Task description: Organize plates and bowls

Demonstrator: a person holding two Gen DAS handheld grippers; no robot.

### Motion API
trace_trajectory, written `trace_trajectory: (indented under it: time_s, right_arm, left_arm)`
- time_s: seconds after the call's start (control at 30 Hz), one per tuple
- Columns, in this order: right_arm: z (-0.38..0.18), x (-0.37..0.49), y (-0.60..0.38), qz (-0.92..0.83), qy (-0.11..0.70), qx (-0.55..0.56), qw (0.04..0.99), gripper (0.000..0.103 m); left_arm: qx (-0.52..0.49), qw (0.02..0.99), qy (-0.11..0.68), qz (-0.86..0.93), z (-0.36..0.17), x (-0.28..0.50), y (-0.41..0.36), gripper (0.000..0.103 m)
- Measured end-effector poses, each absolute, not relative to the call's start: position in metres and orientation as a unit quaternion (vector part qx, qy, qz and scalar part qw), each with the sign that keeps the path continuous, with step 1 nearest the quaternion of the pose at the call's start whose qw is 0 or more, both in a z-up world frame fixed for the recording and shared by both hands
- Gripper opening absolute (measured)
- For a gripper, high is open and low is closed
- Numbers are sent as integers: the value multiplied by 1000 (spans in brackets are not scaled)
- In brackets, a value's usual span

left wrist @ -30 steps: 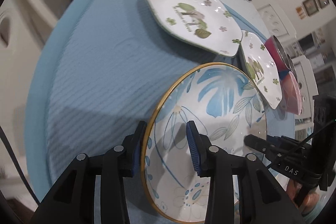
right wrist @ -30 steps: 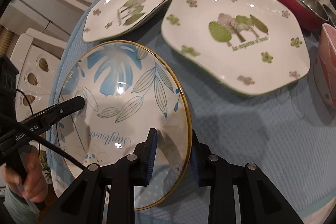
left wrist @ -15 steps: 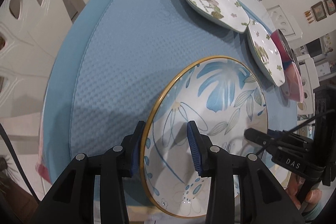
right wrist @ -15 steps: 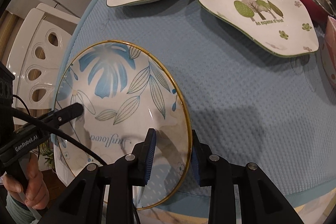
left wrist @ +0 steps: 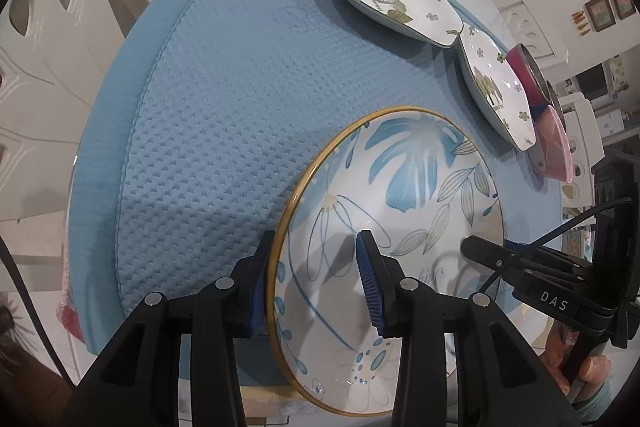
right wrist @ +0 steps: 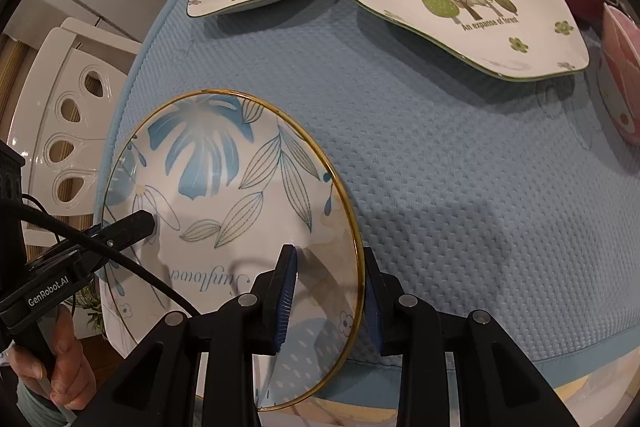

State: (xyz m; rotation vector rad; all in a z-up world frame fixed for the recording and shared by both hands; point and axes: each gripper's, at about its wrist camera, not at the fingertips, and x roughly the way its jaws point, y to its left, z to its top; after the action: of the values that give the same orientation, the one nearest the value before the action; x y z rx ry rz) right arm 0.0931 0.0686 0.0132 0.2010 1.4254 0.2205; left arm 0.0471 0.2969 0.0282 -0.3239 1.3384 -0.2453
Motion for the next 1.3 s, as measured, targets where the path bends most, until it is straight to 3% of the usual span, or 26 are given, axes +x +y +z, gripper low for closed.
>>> trace_trajectory:
  time_s: [0.27, 0.4, 0.87, 0.93, 1.0, 1.13, 1.3]
  right_arm:
    - [19, 90, 73, 95, 638, 75, 761, 29]
    - [41, 86, 72, 73, 614, 39, 785, 29]
    - [123, 98, 72, 84, 525, 106, 841, 30]
    - [134, 100, 76, 81, 514, 106, 848, 36]
    - [142, 103, 79, 78, 502, 111, 854, 56]
    - [152, 109, 86, 81, 487, 108, 863, 58]
    - [146, 118, 84, 81, 497, 126, 855, 58]
  left_arm:
    - [-132, 772, 612, -111, 28, 46, 298, 35]
    - [-115, 795, 587, -107, 48, 46, 305, 35]
    - [-79, 854, 499, -125, 122, 72, 306, 38]
    - [-79, 858, 490, -134, 131, 77, 302, 42]
    - [-74, 862, 480, -144, 139, 83, 297, 48]
    - [-56, 870, 465, -154, 150, 92, 289, 59]
    - [-52, 872, 459, -159, 153, 99, 289, 60]
